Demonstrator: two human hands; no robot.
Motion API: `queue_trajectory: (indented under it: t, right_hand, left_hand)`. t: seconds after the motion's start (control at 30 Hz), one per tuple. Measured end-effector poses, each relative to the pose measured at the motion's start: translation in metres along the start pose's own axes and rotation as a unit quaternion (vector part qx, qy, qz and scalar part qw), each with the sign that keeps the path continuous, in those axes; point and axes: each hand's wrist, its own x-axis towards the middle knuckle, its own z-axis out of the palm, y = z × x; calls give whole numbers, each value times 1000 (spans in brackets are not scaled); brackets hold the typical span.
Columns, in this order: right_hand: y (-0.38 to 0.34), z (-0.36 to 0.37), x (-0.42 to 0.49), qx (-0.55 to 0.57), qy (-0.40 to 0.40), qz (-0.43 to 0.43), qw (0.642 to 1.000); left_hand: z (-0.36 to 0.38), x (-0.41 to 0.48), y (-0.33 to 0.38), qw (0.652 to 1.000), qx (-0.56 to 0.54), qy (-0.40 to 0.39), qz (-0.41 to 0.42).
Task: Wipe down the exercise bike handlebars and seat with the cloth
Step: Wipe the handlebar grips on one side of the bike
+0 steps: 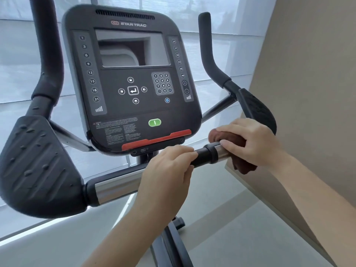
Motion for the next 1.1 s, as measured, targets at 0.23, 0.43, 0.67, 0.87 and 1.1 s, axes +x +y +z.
queue_trajectory:
  t: [0.23, 0.43, 0.67, 0.87, 1.1]
  right_hand:
    - [-74, 38, -11, -9, 77, -57, 995]
    - [-97, 42, -12, -3, 104, 55, 993]
    - [-145, 60, -13, 58, 149, 51, 986]
    - [-181, 56, -6, 145, 258, 70, 953]
    - [-277, 57, 39, 151, 203, -11, 968]
  left_hand:
    - [-44, -19, -17, 996, 81, 29, 3]
    - [-78, -48, -35, 993, 96, 53, 46]
    - [-116, -79, -62, 990, 70, 99, 65]
    - [-153, -102, -109, 988, 111, 107, 28]
    - [-176, -110, -159, 990, 121, 71, -6]
